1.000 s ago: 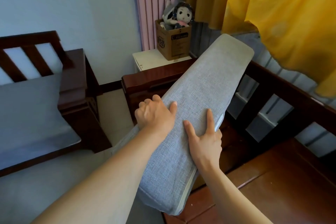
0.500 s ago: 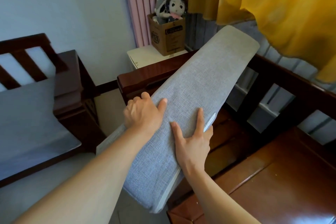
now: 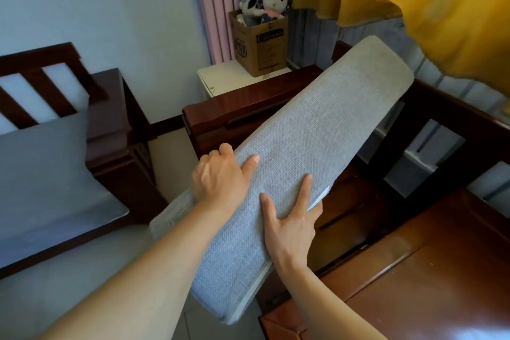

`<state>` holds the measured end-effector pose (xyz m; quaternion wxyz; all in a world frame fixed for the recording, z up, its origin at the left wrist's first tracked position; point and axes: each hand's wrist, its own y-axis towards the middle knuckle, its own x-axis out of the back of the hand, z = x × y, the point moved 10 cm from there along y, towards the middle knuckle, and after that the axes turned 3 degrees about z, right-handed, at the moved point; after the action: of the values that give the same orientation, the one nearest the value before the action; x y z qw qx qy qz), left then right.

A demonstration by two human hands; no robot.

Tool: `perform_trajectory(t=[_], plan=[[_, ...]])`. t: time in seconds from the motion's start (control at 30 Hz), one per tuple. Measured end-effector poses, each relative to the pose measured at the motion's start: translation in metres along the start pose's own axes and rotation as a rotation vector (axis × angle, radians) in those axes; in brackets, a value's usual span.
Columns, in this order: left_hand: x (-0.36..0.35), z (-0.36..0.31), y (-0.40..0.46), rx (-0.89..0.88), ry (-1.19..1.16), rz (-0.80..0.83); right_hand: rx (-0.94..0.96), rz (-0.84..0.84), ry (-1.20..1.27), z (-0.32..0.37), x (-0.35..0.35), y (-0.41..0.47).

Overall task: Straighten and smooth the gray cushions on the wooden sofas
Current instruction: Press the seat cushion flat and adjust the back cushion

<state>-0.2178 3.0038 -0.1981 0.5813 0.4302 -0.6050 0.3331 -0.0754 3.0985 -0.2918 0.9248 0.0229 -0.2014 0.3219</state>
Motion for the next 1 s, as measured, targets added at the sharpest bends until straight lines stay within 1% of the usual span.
perform_trajectory(t=[0.07, 0.17, 0.27, 0.43, 0.53, 0.63, 0.7, 0.77, 0.83, 0.9, 1.0], plan=[[-0.001, 0.007, 0.013, 0.015, 0.001, 0.004, -0.005, 0.017, 0.004, 0.001, -0.015, 0.007], [-0.002, 0.027, 0.036, 0.022, 0.016, -0.005, -0.002, -0.005, 0.008, 0.01, -0.045, 0.01], [-0.006, 0.048, 0.057, -0.01, 0.065, -0.02, -0.033, -0.011, 0.017, 0.011, -0.08, 0.014], [-0.017, 0.075, 0.096, -0.075, 0.117, 0.006, -0.096, -0.035, 0.018, 0.015, -0.13, 0.026], [-0.01, 0.082, 0.123, -0.094, 0.068, -0.047, -0.077, -0.082, 0.043, 0.034, -0.141, 0.044], [-0.001, 0.086, 0.148, -0.091, 0.023, -0.038, -0.079, -0.094, 0.016, 0.055, -0.14, 0.059], [0.001, 0.086, 0.158, -0.107, 0.02, -0.022, -0.12, -0.086, -0.031, 0.064, -0.138, 0.065], [0.002, 0.082, 0.16, -0.154, 0.054, -0.024, -0.183, -0.097, -0.079, 0.066, -0.134, 0.068], [0.001, 0.073, 0.156, -0.244, 0.075, -0.013, -0.234, -0.15, -0.112, 0.068, -0.123, 0.075], [-0.005, 0.06, 0.154, -0.359, 0.061, 0.043, -0.289, -0.194, -0.15, 0.07, -0.113, 0.084], [-0.014, 0.035, 0.159, -0.51, 0.023, 0.171, -0.365, -0.236, -0.192, 0.069, -0.102, 0.093]])
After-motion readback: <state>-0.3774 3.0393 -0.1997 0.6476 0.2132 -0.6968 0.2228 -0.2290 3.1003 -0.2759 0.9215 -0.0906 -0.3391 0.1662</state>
